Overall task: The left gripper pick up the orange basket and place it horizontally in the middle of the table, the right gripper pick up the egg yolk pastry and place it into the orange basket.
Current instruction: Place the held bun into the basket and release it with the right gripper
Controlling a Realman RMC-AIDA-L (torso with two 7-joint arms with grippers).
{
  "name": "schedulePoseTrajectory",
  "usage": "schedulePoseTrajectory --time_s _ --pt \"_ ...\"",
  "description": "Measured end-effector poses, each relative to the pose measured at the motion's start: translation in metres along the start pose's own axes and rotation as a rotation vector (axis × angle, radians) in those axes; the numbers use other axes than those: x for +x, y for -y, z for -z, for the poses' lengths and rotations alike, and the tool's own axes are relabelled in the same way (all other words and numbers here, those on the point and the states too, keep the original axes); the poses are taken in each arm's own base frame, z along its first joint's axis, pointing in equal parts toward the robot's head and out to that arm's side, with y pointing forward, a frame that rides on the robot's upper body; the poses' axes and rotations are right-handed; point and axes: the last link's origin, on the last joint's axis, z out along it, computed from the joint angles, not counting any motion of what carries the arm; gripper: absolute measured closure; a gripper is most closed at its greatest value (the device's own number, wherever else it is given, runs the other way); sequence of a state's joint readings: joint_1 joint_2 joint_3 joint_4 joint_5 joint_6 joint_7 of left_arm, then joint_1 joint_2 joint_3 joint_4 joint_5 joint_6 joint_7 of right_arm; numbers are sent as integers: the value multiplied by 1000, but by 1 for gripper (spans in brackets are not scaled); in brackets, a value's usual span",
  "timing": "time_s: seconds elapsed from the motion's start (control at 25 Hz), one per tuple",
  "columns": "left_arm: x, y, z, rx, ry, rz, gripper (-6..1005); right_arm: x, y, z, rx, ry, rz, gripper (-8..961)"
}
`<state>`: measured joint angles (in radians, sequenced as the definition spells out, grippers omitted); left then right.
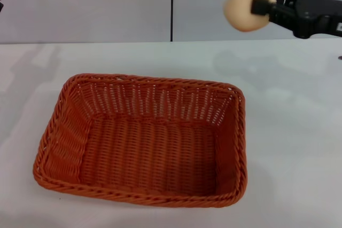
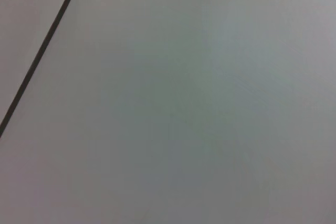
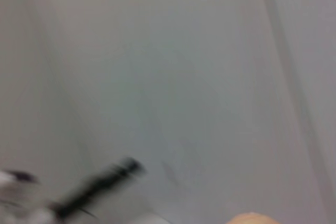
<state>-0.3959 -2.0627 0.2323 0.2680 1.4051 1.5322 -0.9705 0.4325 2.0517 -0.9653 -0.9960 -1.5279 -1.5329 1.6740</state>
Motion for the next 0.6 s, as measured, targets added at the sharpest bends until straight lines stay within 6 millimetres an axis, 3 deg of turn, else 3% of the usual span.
schedulePoseTrajectory --time_s 0.16,0.32,0.6 --pt "-1 -1 -1 -2 1 0 517 -2 -18 -5 -150 59 33 844" --pt "-1 -1 -2 -5 0 -5 517 4 -33 -24 -309 18 39 865" --pt "-3 -3 -5 -6 3 -8 517 30 -31 -69 -328 -159 -11 892"
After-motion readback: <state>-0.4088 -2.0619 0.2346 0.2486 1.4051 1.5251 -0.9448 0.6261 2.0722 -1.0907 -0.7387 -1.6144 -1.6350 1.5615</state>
